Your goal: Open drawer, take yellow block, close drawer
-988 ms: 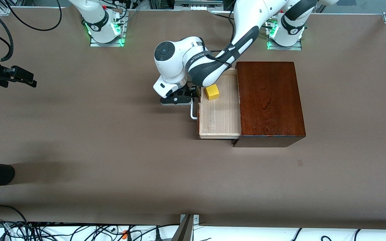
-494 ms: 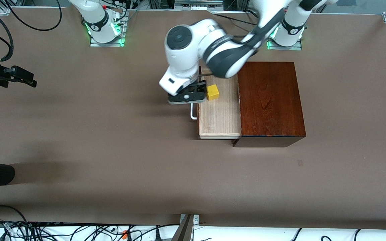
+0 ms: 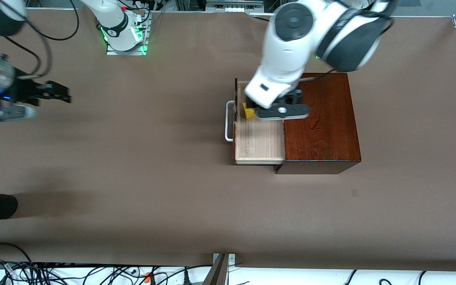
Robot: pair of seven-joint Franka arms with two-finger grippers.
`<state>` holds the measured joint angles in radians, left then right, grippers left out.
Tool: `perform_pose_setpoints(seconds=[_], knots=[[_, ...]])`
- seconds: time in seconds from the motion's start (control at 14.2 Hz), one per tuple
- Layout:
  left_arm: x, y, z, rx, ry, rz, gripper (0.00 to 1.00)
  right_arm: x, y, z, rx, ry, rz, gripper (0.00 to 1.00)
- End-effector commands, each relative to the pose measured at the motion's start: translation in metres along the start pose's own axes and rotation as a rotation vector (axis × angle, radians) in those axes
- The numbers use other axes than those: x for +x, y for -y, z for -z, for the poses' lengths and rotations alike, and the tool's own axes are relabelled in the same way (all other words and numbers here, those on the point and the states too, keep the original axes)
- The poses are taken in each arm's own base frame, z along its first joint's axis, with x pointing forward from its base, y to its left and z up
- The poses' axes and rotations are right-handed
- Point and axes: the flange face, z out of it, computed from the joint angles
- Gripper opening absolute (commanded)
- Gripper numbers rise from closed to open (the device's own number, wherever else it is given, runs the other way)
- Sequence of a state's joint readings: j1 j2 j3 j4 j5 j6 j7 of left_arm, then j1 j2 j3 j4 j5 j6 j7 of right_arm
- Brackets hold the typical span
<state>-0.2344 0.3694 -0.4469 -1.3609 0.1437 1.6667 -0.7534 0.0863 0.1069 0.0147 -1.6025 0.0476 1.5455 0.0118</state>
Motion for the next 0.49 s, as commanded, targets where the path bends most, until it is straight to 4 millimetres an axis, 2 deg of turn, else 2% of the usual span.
perform_pose_setpoints(seconds=[0.0,0.14,0.28,0.35,0.42], knots=[[0.005,0.051,0.015,-0.024,0.014,-0.014,1.0,0.021,0.05,-0.022,0.054,0.018,-0.108,1.0],[0.016,0.076,0.023,-0.026,0.012,0.004,1.0,0.028,0.098,-0.031,0.081,0.006,-0.219,1.0],[0.034,0.118,0.033,-0.047,0.015,0.018,1.0,0.032,0.144,-0.038,0.08,-0.004,-0.349,1.0],[0.035,0.131,0.043,-0.073,0.018,-0.003,1.0,0.032,0.169,-0.041,0.077,-0.003,-0.412,1.0],[0.043,0.155,0.046,-0.077,0.027,-0.001,1.0,0.032,0.195,-0.045,0.071,-0.001,-0.483,1.0]])
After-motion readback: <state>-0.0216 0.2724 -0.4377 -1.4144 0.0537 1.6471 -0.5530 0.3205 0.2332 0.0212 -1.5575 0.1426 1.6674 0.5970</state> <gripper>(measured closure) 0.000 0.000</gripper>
